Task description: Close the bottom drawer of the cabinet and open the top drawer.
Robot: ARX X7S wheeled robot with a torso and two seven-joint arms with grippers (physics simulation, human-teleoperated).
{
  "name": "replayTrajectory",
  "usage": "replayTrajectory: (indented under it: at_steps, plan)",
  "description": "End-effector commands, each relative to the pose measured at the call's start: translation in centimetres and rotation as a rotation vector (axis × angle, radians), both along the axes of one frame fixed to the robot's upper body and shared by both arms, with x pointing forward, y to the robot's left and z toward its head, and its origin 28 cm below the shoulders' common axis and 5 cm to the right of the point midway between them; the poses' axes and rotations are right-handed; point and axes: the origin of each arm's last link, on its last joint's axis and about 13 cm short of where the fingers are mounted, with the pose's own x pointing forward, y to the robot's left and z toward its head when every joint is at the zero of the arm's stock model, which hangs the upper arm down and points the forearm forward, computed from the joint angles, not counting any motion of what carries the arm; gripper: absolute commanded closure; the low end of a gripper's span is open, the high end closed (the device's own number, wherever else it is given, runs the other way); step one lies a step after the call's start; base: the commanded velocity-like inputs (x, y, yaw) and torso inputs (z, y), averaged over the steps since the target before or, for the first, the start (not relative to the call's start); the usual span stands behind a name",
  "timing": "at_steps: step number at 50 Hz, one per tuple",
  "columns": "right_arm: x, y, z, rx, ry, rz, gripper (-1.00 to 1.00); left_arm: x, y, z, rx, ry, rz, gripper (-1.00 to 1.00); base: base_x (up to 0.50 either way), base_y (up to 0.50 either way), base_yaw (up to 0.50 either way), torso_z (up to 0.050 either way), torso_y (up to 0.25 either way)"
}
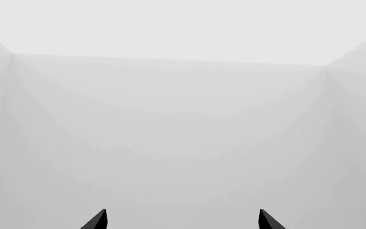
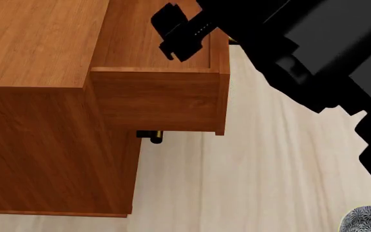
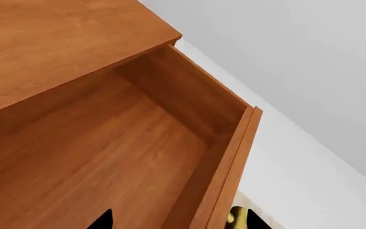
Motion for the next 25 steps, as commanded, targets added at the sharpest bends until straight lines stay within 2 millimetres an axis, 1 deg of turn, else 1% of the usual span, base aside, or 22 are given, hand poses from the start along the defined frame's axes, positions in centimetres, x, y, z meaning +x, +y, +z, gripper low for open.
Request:
replayTrajectory:
  at_steps: [1,11,25]
  plan:
    - [0.3,0.0,-0.7,-0.079,0.029,-0.014,-1.0,-0.1,0.0,0.1,0.0,-0.001,0.001,-1.0,0.0,0.0,0.0,0.0,0.0]
    - [0.4,-0.5,-0.9,-0.136,0.05,-0.042,-1.0,-0.1,0.0,0.1,-0.003,0.0,-0.002,-1.0,0.0,0.0,0.0,0.0,0.0]
    - [0.8,-1.7,-1.4,-0.216,0.075,-0.12,-1.0,0.0,-0.1,0.1,-0.004,0.0,-0.004,-1.0,0.0,0.0,0.0,0.0,0.0]
